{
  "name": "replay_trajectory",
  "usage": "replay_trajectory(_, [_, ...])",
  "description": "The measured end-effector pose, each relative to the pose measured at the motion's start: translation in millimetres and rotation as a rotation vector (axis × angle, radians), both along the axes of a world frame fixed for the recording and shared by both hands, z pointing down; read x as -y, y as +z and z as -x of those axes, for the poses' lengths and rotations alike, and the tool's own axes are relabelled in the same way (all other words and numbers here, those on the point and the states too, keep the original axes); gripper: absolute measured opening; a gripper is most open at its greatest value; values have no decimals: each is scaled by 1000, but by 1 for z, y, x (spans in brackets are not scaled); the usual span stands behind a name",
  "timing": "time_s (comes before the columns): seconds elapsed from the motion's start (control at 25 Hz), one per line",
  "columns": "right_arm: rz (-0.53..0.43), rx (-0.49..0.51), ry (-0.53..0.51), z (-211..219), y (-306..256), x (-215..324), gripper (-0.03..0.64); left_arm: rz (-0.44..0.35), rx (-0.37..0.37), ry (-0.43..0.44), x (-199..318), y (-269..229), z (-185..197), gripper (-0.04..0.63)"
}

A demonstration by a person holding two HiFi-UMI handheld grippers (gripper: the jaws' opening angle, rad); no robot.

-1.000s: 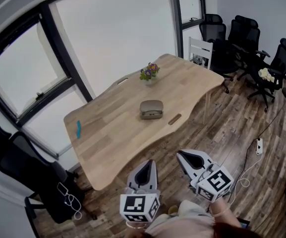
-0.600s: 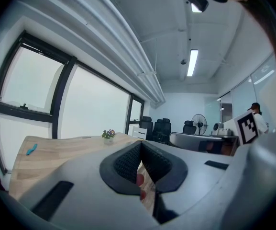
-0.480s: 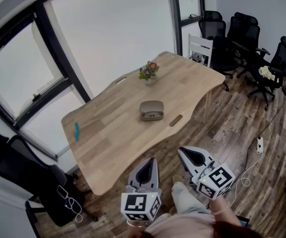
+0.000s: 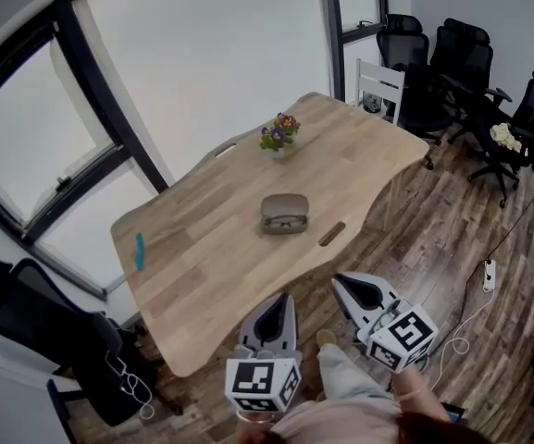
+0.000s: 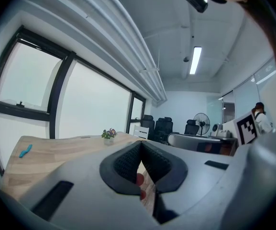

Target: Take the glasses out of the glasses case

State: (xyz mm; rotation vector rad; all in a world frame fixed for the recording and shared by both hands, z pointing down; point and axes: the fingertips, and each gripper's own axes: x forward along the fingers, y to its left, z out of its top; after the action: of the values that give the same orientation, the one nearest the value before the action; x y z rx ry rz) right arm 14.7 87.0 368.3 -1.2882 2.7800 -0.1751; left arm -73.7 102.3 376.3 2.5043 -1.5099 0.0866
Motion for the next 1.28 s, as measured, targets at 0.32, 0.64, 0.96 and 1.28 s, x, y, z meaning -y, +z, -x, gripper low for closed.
replay_trajectory(0.32, [9, 3, -15, -10, 2, 53, 2, 9, 19, -7, 52, 0, -13, 0])
replay_trajectory(0.64, [15, -1, -25, -22, 2, 105, 2, 10, 18, -11, 102, -5, -26, 0])
replay_trajectory(0.96, [12, -23, -69, -21, 6, 158, 2, 12, 16, -47, 153, -2, -28, 0])
replay_trajectory(1.28, [13, -42, -108, -21, 19, 207, 2, 31, 2, -95, 198, 5, -28, 1])
